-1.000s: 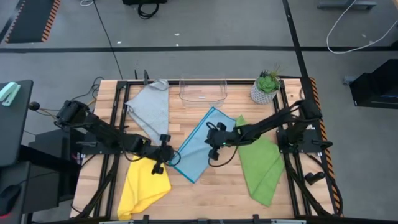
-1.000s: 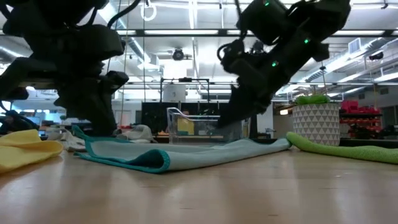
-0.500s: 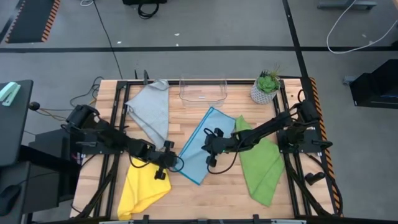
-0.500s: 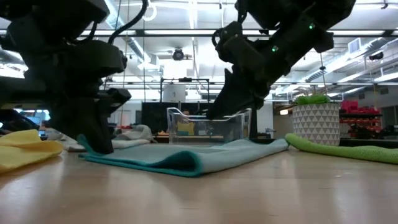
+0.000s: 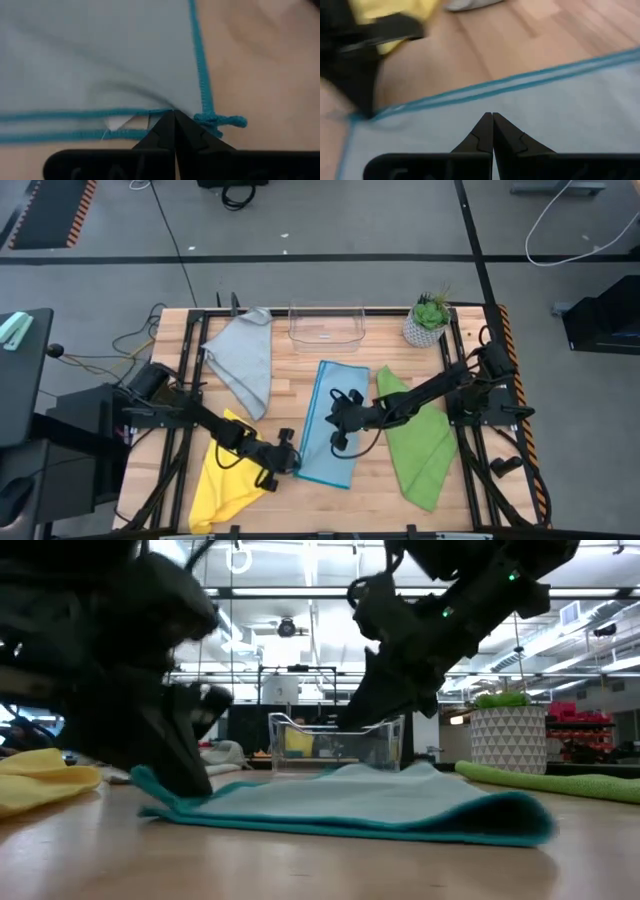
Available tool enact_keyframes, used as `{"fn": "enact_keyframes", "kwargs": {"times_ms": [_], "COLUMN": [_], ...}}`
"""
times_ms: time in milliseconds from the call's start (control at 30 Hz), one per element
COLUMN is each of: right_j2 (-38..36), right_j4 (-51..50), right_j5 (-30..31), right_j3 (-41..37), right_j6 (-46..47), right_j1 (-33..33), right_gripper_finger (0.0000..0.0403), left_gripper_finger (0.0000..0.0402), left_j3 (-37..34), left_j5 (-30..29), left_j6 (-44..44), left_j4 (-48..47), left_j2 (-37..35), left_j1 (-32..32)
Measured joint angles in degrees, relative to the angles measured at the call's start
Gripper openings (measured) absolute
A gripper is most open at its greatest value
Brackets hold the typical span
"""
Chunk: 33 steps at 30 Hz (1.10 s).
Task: Fold microfiber towels
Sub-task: Fold the blue microfiber towel
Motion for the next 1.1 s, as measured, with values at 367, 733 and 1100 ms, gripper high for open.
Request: {"fn": "enact_keyframes", "kwargs": {"times_ms": [367, 733, 1100], "right_j2": [2.5, 2.6, 2.6], "right_j4": [0.4, -1.2, -0.1], "right_j5": [2.0, 2.0, 2.5], "right_j3": [0.0, 0.0, 0.0], "right_j6": [1.2, -0.2, -0.4], "right_j1": [-11.2, -15.8, -15.8], "right_gripper_finger": [0.0009, 0.0009, 0.0009], "left_gripper_finger": [0.0003, 0.0003, 0.0005], "left_j3": [-9.5, -32.9, -35.5], "left_j5": [-0.6, -2.0, -1.9], "left_j6": [-3.2, -9.2, -7.7], "left_j4": [8.4, 63.1, 66.6], "left_j2": [-12.8, -17.7, -17.6], "left_j1": [3.9, 11.1, 14.0]}}
